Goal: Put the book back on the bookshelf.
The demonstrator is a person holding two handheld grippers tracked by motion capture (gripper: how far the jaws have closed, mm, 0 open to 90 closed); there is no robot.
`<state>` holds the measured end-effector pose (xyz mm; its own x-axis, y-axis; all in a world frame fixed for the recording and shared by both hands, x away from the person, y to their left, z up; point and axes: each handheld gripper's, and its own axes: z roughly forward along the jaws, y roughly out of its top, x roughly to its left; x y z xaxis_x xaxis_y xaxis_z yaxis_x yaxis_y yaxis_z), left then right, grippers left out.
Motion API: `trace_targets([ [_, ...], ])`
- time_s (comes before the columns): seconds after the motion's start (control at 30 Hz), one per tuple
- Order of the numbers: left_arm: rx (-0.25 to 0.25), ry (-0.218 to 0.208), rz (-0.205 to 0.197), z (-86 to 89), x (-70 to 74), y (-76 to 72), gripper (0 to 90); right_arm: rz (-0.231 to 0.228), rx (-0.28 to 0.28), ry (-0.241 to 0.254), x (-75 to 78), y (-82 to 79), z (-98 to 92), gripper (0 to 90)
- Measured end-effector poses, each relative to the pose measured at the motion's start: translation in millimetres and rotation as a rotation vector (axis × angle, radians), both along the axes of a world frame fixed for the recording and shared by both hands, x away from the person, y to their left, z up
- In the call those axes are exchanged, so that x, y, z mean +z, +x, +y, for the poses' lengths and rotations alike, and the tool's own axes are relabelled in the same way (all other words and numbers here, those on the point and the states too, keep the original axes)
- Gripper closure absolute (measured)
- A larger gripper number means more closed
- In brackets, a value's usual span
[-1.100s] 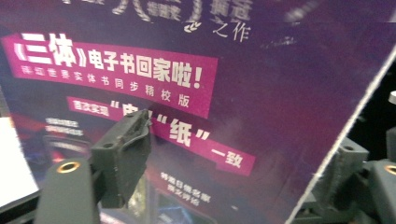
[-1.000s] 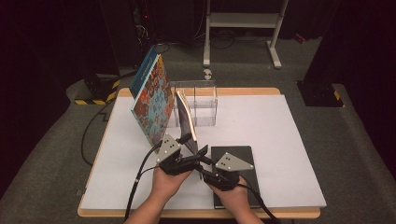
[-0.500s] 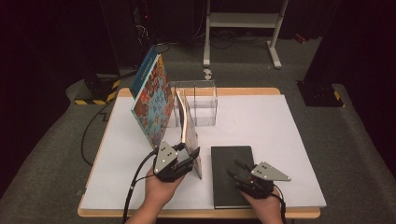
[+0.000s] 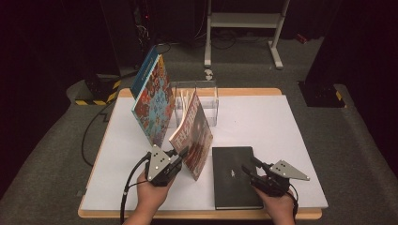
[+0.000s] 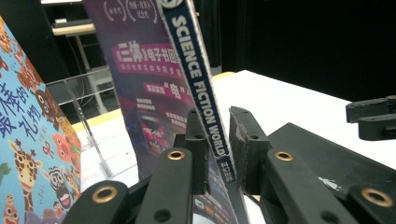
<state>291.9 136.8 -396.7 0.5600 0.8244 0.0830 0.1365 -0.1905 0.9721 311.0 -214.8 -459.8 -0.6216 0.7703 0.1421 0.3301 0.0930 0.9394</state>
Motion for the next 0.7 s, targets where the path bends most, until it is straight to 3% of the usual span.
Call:
trace_targets([
  [0.17,0.037,0.017,-0.039,10.2,5.3,1.4,83.3,0.014,-0.006,0.007,-2.1,1.6,-1.2,52.4],
  [0.27,0.044,0.004,-0.022,21.7,6.4,7.4,83.3,0.016,-0.007,0.01,-2.0,1.3,-1.8,52.4],
  [0.4,-0.001,-0.011,-0.003,27.7,6.3,10.1,82.5,0.022,-0.005,0.012,-2.9,1.8,-1.3,52.4],
  [0.5,-0.004,-0.005,-0.021,28.0,9.0,12.8,79.3,0.026,-0.003,0.011,-3.4,2.1,-0.2,52.4],
  [0.63,-0.035,-0.032,0.035,27.0,17.2,25.4,76.7,0.026,-0.001,0.009,-2.9,1.1,1.1,52.3],
  [0.7,-0.041,-0.027,0.035,25.3,20.9,29.7,75.0,0.025,-0.001,0.007,-2.7,0.9,1.3,52.3],
])
